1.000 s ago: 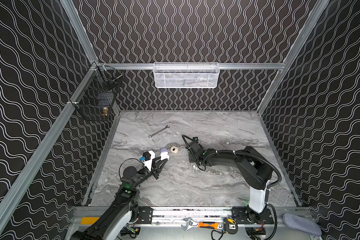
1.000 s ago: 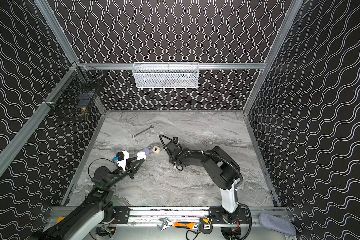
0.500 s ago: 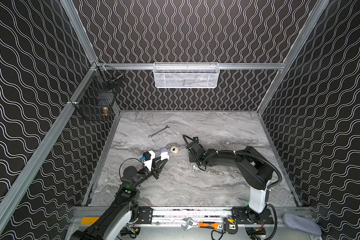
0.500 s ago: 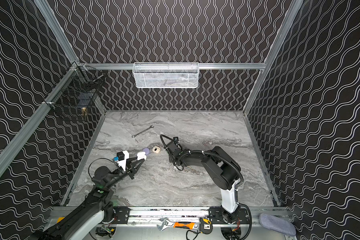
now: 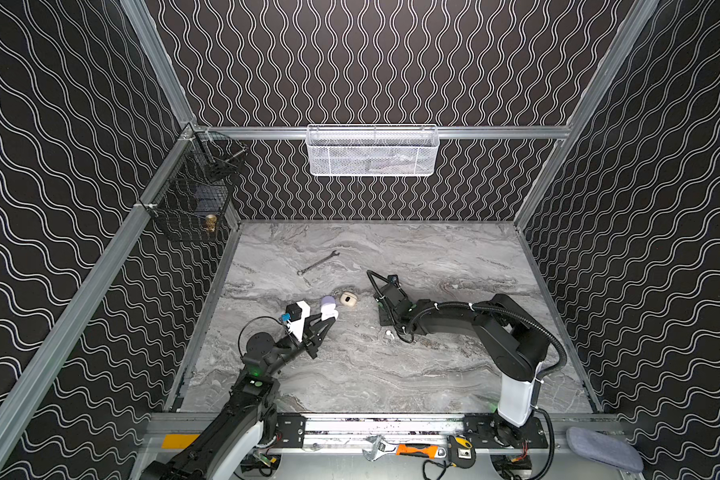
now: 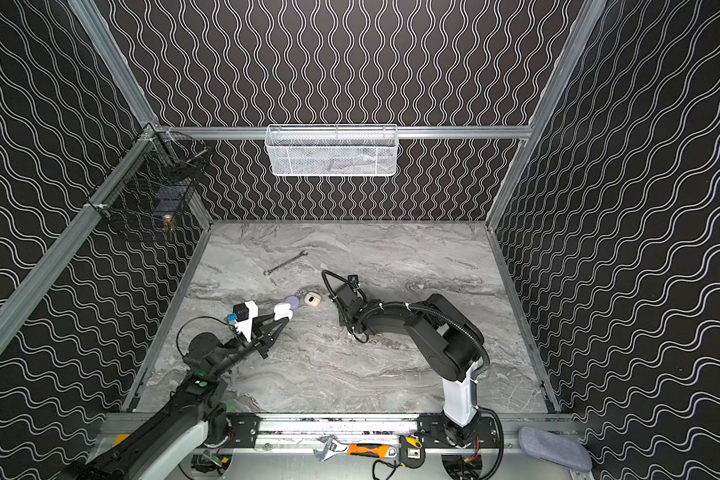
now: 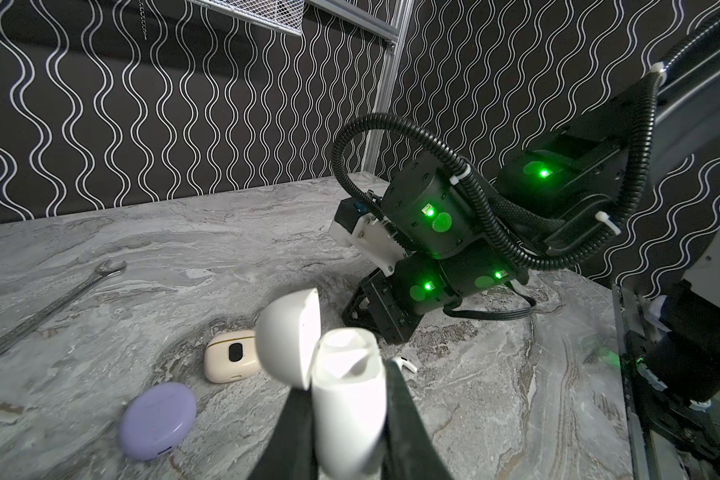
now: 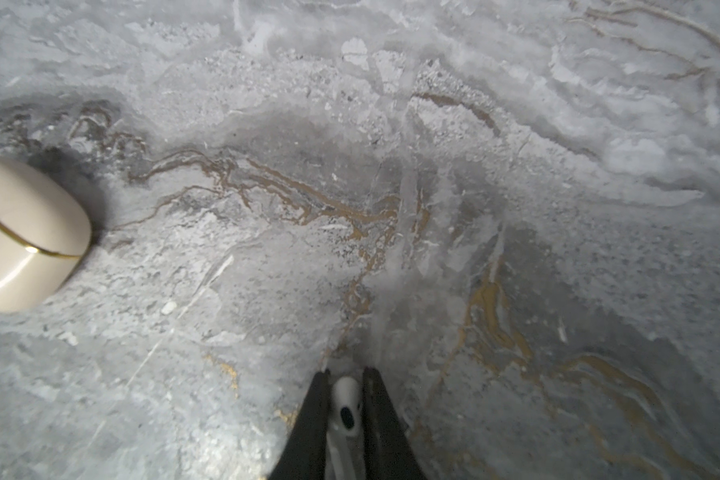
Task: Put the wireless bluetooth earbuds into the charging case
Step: 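Lift the white earbud and carry it toward the case in the left gripper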
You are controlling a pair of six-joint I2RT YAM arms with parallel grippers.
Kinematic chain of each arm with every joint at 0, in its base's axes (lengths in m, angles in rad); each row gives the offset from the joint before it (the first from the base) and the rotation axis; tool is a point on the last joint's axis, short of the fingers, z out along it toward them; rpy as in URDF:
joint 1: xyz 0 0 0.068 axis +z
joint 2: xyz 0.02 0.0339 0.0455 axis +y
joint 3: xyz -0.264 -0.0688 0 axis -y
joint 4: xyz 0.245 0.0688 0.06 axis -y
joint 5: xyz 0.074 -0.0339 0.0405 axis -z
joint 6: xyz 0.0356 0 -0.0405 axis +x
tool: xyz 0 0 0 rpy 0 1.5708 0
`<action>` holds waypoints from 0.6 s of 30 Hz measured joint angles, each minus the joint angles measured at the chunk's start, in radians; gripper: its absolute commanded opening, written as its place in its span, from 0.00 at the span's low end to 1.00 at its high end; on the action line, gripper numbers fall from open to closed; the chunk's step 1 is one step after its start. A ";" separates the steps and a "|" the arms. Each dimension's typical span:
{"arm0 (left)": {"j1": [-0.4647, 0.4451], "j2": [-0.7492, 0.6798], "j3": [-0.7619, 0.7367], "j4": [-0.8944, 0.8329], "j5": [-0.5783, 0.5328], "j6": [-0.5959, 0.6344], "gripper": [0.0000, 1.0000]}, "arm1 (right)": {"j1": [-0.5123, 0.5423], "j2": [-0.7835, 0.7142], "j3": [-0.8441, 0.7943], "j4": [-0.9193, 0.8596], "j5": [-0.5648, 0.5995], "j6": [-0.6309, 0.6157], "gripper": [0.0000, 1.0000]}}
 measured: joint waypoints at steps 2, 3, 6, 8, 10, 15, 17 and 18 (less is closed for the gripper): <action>0.000 0.000 0.000 0.000 0.000 0.000 0.00 | 0.000 -0.019 -0.016 0.007 -0.018 0.005 0.13; 0.000 -0.001 0.000 0.000 0.000 0.000 0.00 | 0.000 -0.034 -0.026 0.000 -0.037 0.007 0.12; 0.000 -0.003 0.003 0.000 0.003 -0.001 0.00 | 0.002 -0.093 -0.060 0.008 -0.059 0.016 0.11; 0.000 -0.008 0.008 0.001 0.011 -0.009 0.00 | 0.002 -0.147 -0.079 0.013 -0.068 0.022 0.11; 0.000 -0.017 0.016 0.003 0.017 -0.027 0.00 | 0.006 -0.223 -0.097 0.041 -0.071 0.025 0.11; 0.000 -0.026 0.034 0.053 0.037 -0.080 0.00 | 0.045 -0.439 -0.151 0.154 -0.089 0.016 0.09; 0.000 -0.019 0.035 0.103 0.051 -0.108 0.00 | 0.069 -0.536 -0.187 0.214 -0.094 -0.001 0.09; 0.000 -0.013 0.035 0.132 0.060 -0.117 0.00 | 0.085 -0.588 -0.208 0.256 -0.100 -0.006 0.08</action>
